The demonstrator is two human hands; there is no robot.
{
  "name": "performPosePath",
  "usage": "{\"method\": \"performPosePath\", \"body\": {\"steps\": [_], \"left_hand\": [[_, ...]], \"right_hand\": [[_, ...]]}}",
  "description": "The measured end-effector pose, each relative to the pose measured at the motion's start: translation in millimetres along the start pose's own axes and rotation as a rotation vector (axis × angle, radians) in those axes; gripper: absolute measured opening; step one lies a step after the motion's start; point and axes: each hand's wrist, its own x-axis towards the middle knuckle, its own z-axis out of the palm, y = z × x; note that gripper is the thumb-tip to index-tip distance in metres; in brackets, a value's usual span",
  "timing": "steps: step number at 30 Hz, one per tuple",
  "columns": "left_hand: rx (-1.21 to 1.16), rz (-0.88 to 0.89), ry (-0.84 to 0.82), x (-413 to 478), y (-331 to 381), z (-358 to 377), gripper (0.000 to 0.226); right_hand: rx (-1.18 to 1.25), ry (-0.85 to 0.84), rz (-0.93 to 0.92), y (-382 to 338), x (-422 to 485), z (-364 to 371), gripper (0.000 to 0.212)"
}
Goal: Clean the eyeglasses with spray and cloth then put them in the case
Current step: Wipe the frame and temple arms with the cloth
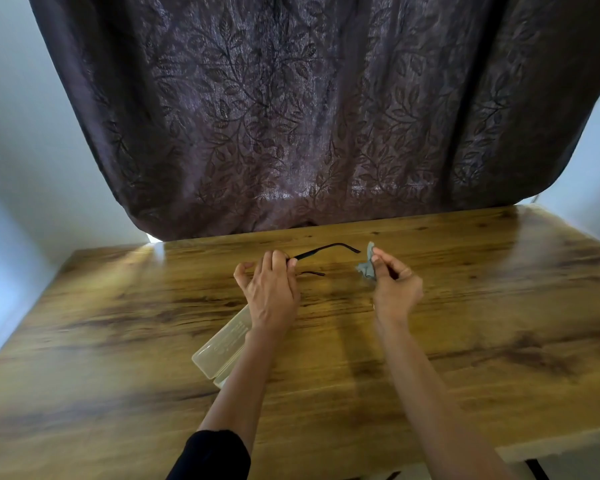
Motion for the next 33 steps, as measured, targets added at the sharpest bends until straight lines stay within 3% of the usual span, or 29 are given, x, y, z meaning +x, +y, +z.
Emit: {"method": "performPosePath", "body": {"steps": [6,12,15,22,29,33], "left_hand": [[-0.006,0.021,0.005,-1,2,0,0.044],[0.008,0.027,0.037,2,9,-1,0.044],[-0.002,0.044,0.030,1,10,-3,0.045],[-0.083,0.069,0.021,1,6,-6,0.026],[-0.114,0.086,-0.010,-2,13,2,0.037],[-0.151,0.106,-0.014,1,10,1,0.040]], "right_hand": [[-0.260,-0.114,-0.500,-14,-13,11,0.023],[-0.528,-0.480,-0.876,-11,-30,27,0.029],[-0.616,-0.495,-0.894,-5,-28,27,0.030],[-0.663,-0.320,-0.702,-6,1,9,0.020],[-0.669,-0.484,-0.862,-8,-36,25,0.020],[-0.713,-0.466,-0.808,-4,-14,15,0.018]]}}
